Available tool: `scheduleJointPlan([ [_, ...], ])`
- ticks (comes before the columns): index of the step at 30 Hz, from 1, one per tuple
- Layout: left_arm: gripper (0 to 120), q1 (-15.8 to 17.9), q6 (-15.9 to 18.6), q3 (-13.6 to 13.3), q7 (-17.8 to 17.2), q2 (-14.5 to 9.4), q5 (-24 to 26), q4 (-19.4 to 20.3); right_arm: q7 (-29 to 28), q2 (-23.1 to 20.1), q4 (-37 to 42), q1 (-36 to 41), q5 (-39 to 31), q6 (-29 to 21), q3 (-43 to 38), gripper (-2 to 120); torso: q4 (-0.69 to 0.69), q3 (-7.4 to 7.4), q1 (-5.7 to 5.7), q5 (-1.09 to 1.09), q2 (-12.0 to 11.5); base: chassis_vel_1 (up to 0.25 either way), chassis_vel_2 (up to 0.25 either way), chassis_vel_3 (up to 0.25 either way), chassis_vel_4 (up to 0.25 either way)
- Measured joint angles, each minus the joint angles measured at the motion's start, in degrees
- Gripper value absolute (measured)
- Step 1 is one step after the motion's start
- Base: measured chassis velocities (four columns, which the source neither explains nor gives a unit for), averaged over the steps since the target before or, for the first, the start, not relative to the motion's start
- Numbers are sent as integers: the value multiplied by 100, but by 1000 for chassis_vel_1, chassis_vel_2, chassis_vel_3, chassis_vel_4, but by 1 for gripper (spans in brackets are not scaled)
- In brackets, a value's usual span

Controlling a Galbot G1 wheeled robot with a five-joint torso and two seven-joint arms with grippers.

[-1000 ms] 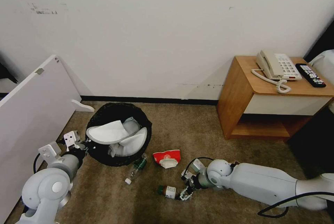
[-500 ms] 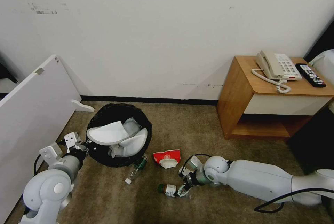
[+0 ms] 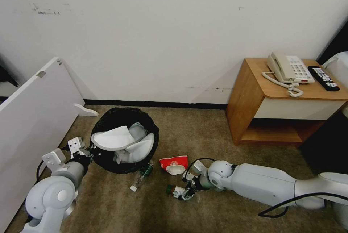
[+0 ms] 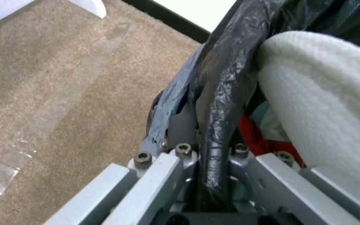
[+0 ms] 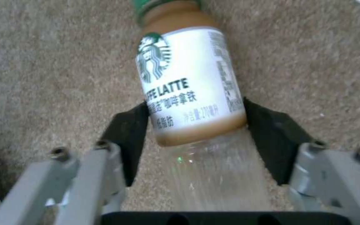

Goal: Pick up the trash bin and place the garbage on the floor into it.

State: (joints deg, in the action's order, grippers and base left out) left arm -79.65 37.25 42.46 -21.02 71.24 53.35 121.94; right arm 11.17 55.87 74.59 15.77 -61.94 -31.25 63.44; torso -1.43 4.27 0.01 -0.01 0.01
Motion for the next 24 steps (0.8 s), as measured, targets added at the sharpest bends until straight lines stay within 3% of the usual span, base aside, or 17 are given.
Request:
scheduleJointPlan([
  [11,1,34,-5,-95,-7,-9,-41,-33,-84,-50,234,-29,-139,-9,14,28,0,0,0,0,0,0,0,0,0],
  [18,1,38,-6,-174,-12,-43,-63,-43,-208,-112,443,-85,-275,-21,4,25,0,0,0,0,0,0,0,0,0],
  [24,1,38,19,-257,-56,-200,49,-44,-518,-467,1076,-208,-445,-27,-252,25,0,0,0,1,0,0,0,0,0],
])
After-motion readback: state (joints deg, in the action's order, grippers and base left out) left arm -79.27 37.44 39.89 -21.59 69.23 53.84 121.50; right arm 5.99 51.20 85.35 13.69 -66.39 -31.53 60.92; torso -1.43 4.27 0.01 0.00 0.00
